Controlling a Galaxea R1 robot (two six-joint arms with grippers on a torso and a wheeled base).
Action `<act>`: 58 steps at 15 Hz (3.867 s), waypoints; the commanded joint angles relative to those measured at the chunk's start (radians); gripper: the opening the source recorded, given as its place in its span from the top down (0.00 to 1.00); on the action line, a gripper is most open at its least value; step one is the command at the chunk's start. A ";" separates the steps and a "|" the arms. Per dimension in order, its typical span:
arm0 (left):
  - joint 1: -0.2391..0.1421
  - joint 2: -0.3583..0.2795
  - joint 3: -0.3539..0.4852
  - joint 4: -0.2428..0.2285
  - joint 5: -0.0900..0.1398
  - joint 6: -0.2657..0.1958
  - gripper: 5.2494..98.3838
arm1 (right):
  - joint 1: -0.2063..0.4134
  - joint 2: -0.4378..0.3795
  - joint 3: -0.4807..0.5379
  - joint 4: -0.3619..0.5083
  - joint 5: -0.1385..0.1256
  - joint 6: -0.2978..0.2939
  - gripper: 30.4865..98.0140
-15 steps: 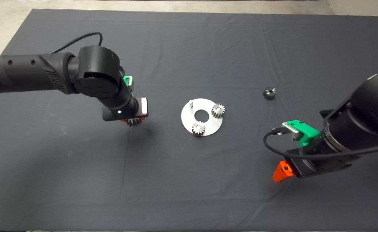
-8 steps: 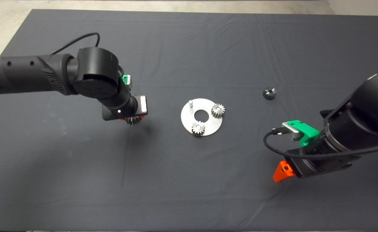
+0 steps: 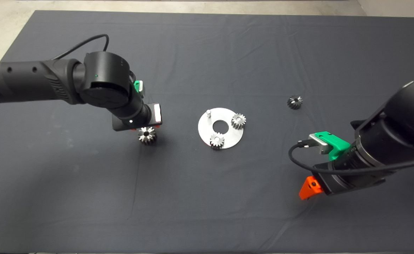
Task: Remove an incorrectly installed larger gear and replace it with the correct smaller gear
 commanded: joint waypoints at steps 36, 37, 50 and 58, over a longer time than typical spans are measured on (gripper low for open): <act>-0.016 -0.173 0.410 -0.173 0.061 -0.069 0.48 | -0.052 0.173 -0.824 -0.288 -0.063 -0.648 0.13; -0.016 -0.170 0.411 -0.173 0.061 -0.072 0.48 | -0.053 0.175 -0.816 -0.288 -0.063 -0.648 0.13; -0.009 -0.115 0.410 -0.153 0.061 -0.104 0.48 | -0.043 0.178 -0.793 -0.429 -0.066 -0.621 0.13; -0.009 -0.122 0.417 -0.151 0.062 -0.104 0.48 | -0.021 0.162 -0.801 -0.532 -0.066 -0.625 0.13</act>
